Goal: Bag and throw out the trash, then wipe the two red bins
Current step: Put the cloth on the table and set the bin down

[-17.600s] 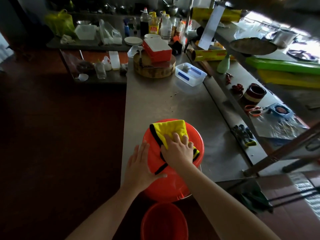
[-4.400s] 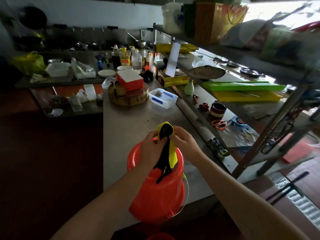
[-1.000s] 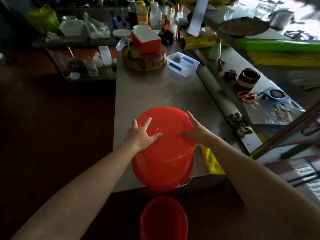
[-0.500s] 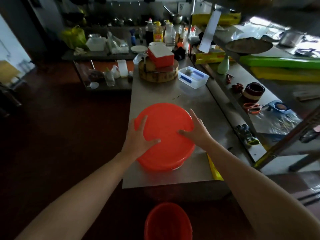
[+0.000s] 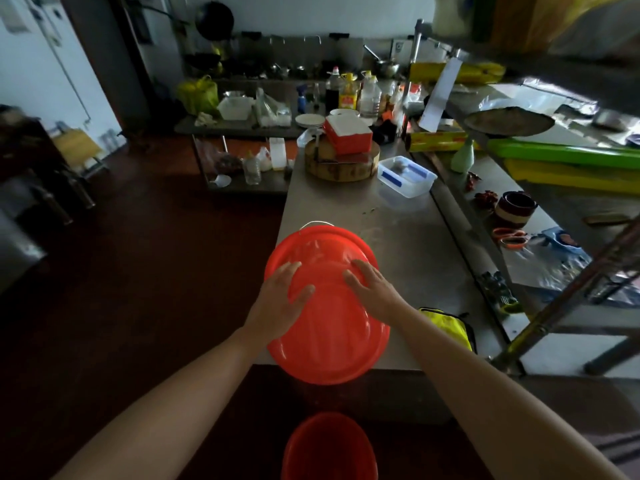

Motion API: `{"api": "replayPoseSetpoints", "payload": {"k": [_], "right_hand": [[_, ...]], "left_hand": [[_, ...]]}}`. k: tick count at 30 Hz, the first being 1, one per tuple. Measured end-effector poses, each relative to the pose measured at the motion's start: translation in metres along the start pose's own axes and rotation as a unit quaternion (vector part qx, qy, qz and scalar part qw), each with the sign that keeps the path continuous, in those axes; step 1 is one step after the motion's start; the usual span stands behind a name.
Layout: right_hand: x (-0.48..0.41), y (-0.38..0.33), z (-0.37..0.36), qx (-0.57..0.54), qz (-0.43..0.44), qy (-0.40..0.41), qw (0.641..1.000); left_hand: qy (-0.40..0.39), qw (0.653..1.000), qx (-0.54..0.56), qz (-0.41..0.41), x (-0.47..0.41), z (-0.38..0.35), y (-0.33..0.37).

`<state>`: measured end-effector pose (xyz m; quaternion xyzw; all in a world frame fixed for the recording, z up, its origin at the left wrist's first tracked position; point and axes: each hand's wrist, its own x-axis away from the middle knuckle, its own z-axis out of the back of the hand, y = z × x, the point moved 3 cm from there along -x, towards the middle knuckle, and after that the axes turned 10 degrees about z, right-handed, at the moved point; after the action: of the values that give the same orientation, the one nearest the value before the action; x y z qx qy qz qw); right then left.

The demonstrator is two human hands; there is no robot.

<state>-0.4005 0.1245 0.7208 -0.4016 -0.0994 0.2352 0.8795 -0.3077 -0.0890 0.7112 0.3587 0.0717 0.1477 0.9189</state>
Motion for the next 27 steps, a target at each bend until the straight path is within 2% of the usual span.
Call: {"api": "replayPoseSetpoints", "payload": {"k": [2,5,8,11,16,18,21,23,25,27], "right_hand": [[0.000,0.003,0.003,-0.023,-0.015,0.011,1.000],[-0.001,0.007,0.003,-0.006,-0.057,0.026,0.998],[0.003,0.012,-0.016,0.023,-0.094,-0.022,0.995],[0.014,0.025,-0.044,0.101,-0.110,-0.095,0.984],[0.038,0.053,-0.067,0.133,-0.108,-0.151,0.974],[0.041,0.056,-0.068,0.130,-0.104,-0.144,0.976],[0.040,0.052,-0.069,0.138,-0.098,-0.133,0.977],[0.037,0.048,-0.068,0.161,-0.084,-0.122,0.976],[0.030,0.042,-0.062,0.199,-0.059,-0.068,0.976],[0.019,0.036,-0.050,0.224,-0.043,0.018,0.973]], "left_hand": [[0.005,1.000,0.025,-0.004,0.000,0.003,0.003],[-0.004,0.996,0.062,0.065,-0.007,0.003,0.003],[-0.076,0.990,-0.078,0.094,-0.012,-0.019,0.002],[-0.160,0.972,-0.149,0.092,0.000,-0.045,-0.009],[-0.165,0.939,-0.301,0.012,0.017,-0.064,-0.035],[-0.139,0.940,-0.311,-0.013,0.015,-0.061,-0.036],[-0.033,0.932,-0.344,-0.111,0.001,-0.050,-0.025],[0.004,0.926,-0.344,-0.154,-0.014,-0.044,-0.016],[-0.008,0.926,-0.351,-0.138,-0.031,-0.042,-0.011],[-0.061,0.934,-0.342,-0.082,-0.045,-0.041,-0.011]]}}
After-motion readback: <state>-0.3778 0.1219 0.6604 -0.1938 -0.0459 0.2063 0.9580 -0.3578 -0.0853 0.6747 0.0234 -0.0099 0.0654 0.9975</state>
